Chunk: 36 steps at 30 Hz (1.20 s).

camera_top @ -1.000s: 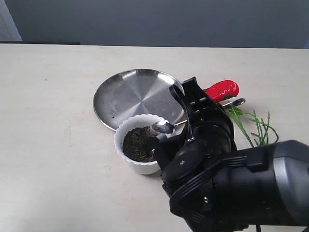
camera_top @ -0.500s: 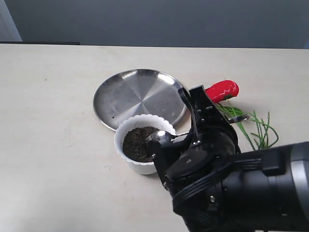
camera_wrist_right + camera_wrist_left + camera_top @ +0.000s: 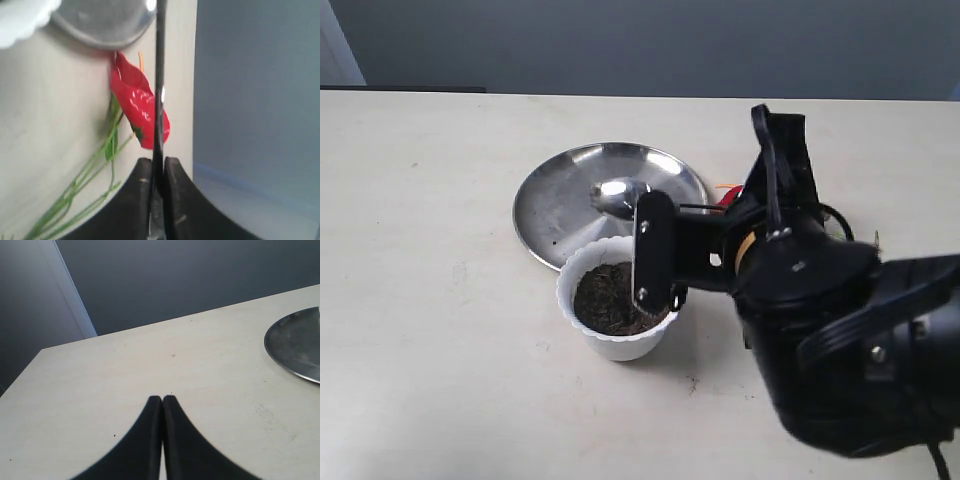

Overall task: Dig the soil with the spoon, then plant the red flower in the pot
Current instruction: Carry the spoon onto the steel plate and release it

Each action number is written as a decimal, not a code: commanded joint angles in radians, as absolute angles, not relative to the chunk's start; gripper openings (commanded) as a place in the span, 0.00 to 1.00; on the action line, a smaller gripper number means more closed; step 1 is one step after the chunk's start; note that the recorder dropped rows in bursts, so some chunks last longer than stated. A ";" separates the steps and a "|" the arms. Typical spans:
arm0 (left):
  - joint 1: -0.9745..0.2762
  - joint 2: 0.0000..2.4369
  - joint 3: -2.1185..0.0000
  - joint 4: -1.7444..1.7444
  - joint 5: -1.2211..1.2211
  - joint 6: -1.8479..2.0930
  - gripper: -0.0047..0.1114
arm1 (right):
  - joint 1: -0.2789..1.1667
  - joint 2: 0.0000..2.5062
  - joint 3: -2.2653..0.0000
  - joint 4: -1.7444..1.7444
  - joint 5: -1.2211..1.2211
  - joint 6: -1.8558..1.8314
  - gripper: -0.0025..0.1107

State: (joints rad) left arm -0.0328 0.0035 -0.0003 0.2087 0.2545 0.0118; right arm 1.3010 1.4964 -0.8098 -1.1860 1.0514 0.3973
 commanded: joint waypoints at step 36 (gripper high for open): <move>-0.032 0.000 0.000 0.204 0.244 0.011 0.04 | 0.700 2.124 -1.513 -0.028 0.675 -0.480 0.26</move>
State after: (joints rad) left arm -0.0328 0.0035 -0.0003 0.2087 0.2545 0.0118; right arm 0.7060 2.1283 -1.5035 -0.0394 0.6809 -0.4770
